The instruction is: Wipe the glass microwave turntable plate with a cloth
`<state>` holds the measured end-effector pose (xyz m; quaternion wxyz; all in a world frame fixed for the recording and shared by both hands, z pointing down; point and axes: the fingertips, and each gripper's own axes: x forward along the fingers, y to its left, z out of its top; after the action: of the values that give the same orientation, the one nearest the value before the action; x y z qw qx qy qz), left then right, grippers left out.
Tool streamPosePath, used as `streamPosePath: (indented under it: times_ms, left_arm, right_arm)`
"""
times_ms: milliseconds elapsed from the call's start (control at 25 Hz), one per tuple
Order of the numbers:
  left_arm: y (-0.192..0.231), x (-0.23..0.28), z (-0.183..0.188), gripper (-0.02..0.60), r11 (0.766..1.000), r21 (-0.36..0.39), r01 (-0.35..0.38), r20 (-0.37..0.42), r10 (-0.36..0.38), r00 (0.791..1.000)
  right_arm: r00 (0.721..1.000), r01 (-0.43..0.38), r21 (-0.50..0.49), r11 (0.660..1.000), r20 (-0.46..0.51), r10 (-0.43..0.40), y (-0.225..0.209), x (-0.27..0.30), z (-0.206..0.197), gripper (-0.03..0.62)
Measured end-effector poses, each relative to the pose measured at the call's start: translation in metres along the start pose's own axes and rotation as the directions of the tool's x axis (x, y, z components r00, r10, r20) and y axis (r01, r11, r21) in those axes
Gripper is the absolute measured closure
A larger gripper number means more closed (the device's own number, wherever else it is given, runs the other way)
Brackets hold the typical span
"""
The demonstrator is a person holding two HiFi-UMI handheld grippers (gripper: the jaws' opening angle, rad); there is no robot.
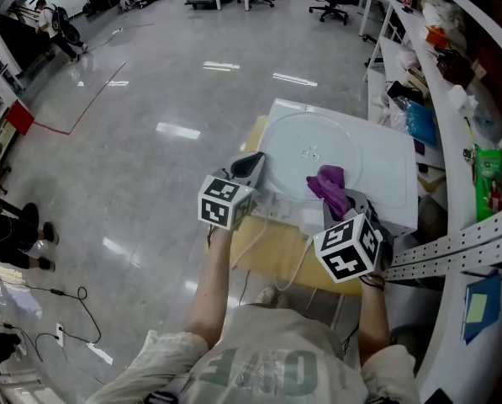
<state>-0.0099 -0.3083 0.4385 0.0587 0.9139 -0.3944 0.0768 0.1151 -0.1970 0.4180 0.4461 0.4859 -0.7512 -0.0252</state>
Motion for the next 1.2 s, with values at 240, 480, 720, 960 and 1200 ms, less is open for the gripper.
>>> streamPosePath:
  times_ms: [240,480,720,960,1200]
  left_arm:
    - [0.000,0.001,0.002,0.580,1.000,0.002,-0.001,0.004,0.001,1.000]
    - [0.000,0.002,0.002,0.579,1.000,-0.007,0.007,-0.002,-0.007,1.000]
    - [-0.001,0.001,0.001,0.580,1.000,-0.002,0.012,0.005,-0.012,1.000]
    - [-0.001,0.002,0.000,0.580,1.000,-0.004,0.015,0.004,-0.015,1.000]
    - [-0.003,0.001,0.002,0.580,1.000,-0.005,0.015,-0.001,-0.015,1.000]
  right_arm:
    - [1.000,-0.010,-0.017,1.000,-0.009,0.010,0.009,-0.004,-0.004,0.537]
    - [0.998,0.041,0.026,0.999,0.050,-0.042,-0.040,0.003,0.021,0.536]
    - [0.981,0.181,0.138,0.974,0.051,-0.190,-0.133,0.050,0.038,0.537]
    - [0.989,0.149,0.187,0.971,-0.016,-0.149,-0.146,0.097,0.022,0.536]
    - [0.991,0.134,0.192,0.972,-0.037,-0.130,-0.142,0.106,0.016,0.536]
